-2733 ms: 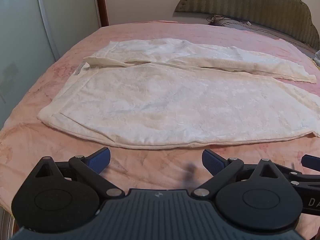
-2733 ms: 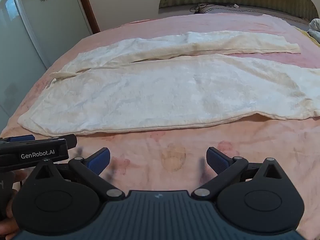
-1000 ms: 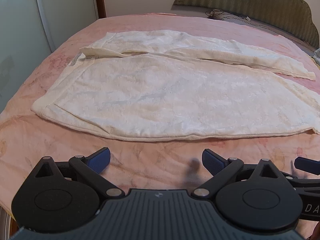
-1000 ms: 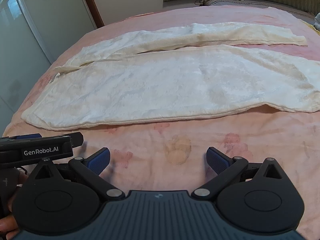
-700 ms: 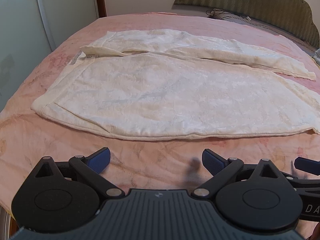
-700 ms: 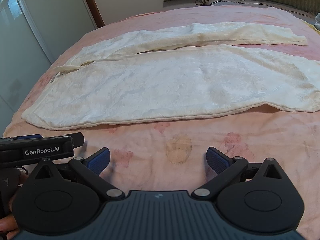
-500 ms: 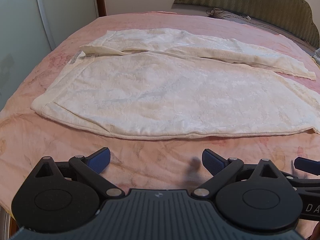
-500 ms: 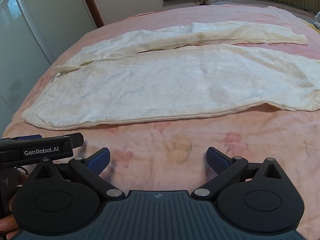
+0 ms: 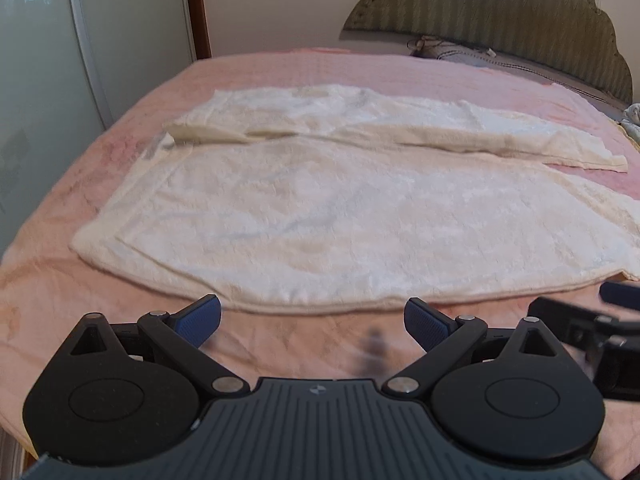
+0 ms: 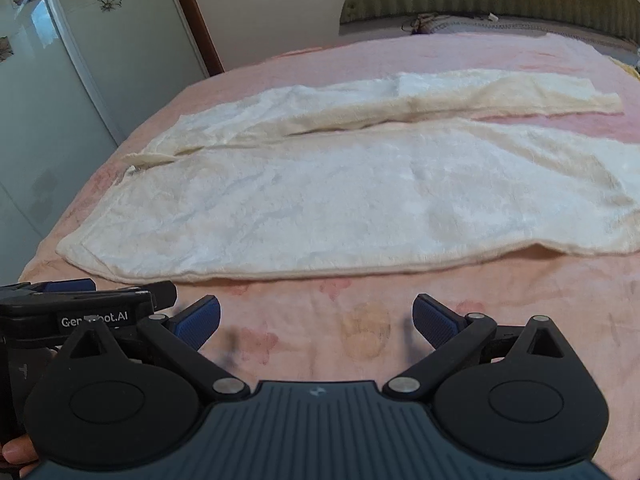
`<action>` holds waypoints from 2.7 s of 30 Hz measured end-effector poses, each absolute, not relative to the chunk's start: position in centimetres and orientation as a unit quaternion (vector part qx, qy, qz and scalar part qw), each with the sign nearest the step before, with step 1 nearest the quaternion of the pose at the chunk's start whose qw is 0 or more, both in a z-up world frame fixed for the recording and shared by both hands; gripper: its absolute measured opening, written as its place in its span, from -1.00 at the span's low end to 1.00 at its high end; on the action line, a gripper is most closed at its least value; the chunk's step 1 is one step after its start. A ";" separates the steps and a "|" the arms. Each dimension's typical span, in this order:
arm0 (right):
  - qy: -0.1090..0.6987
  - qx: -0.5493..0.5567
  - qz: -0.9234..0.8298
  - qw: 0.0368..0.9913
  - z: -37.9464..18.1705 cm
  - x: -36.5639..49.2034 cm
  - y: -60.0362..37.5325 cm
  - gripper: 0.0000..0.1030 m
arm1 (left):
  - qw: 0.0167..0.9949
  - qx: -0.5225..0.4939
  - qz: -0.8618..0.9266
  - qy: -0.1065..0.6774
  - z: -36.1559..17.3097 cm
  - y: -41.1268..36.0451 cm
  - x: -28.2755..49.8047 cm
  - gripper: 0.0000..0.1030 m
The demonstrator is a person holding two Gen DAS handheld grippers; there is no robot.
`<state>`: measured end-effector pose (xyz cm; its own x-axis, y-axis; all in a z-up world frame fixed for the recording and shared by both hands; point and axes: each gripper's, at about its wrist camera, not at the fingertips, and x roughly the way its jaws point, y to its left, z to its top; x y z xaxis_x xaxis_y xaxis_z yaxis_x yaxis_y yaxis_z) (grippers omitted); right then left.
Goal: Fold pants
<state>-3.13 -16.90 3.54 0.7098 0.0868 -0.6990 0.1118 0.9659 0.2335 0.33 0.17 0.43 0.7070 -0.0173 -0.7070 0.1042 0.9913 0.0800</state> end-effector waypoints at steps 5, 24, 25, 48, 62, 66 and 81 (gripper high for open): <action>0.350 0.084 0.044 0.932 6.0 -0.9 -16.9 1.00 | 0.931 0.088 -0.018 0.355 1.1 0.3 1.1 0.94; 0.237 -0.002 0.152 0.960 7.7 10.9 -17.3 1.00 | 0.923 0.068 0.012 0.380 0.5 3.8 8.8 0.94; 0.249 -0.033 0.177 0.952 7.8 12.4 -16.9 1.00 | 0.923 0.067 0.017 0.379 0.5 4.0 9.2 0.94; 0.425 0.058 0.283 0.858 -2.1 44.2 -20.3 0.17 | 0.910 0.032 0.040 0.411 1.4 8.4 20.2 0.94; 0.174 -0.327 0.357 0.857 4.2 21.9 -11.5 -0.70 | 0.919 -0.242 -0.001 0.310 4.7 14.1 19.9 0.94; 0.162 -0.375 0.382 0.829 2.7 15.5 -10.2 -0.70 | 0.905 -0.287 -0.006 0.314 4.3 15.3 19.8 0.98; 0.176 -0.383 0.337 0.842 2.1 12.3 -12.6 -0.28 | 0.876 -0.309 0.068 0.365 0.7 18.3 18.9 -0.92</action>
<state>12.33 -12.63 2.15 0.7101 0.4330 -0.5552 -0.7031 0.4791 -0.5256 18.90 18.28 0.74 0.7237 -0.1056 -0.6820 -0.3454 0.8001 -0.4904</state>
